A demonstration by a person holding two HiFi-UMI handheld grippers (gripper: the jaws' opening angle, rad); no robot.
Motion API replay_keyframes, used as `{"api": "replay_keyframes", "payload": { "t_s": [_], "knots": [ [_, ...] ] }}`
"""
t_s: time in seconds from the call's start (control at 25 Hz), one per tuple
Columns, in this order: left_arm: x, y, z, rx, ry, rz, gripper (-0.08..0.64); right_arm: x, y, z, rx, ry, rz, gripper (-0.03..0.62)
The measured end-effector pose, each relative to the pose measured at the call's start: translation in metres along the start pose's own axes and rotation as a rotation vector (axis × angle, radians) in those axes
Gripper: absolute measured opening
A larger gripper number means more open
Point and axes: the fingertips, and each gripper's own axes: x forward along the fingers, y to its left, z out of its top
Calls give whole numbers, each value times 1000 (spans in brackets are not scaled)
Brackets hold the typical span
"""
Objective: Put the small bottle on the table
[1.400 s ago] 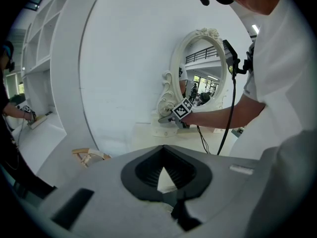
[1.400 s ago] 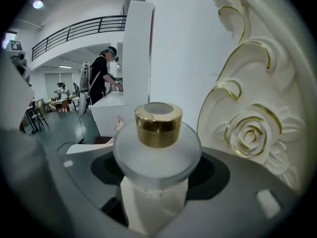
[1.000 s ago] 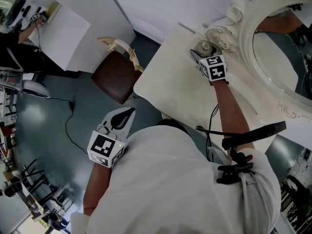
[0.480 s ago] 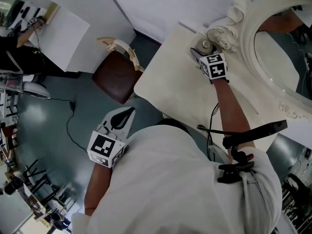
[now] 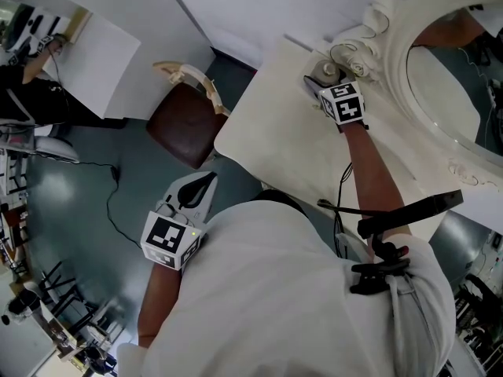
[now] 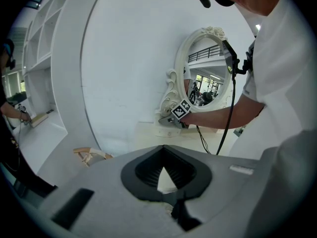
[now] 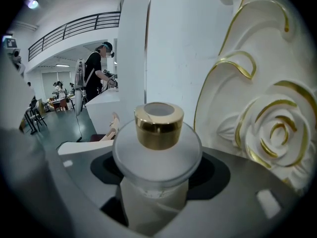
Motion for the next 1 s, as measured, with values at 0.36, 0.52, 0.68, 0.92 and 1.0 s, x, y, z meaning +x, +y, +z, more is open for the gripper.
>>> {"api": "replay_keyframes", "payload": {
  "t_s": [0.36, 0.52, 0.68, 0.92, 1.0],
  "knots": [
    [-8, 0, -6, -3, -8, 3, 3, 1, -1, -5, 28, 24, 0, 345],
    [-16, 0, -10, -3, -12, 3, 3, -4, -1, -9, 41, 41, -25, 356],
    [-24, -1, -15, -3, -19, -1, 3, -12, 1, -16, 63, 58, -47, 356],
    [-35, -6, -26, 8, -27, -15, 3, -28, 4, -30, 95, 71, -87, 354],
    [-41, -9, -30, 14, -34, -22, 3, -36, 9, -33, 100, 75, -100, 348]
  ]
}}
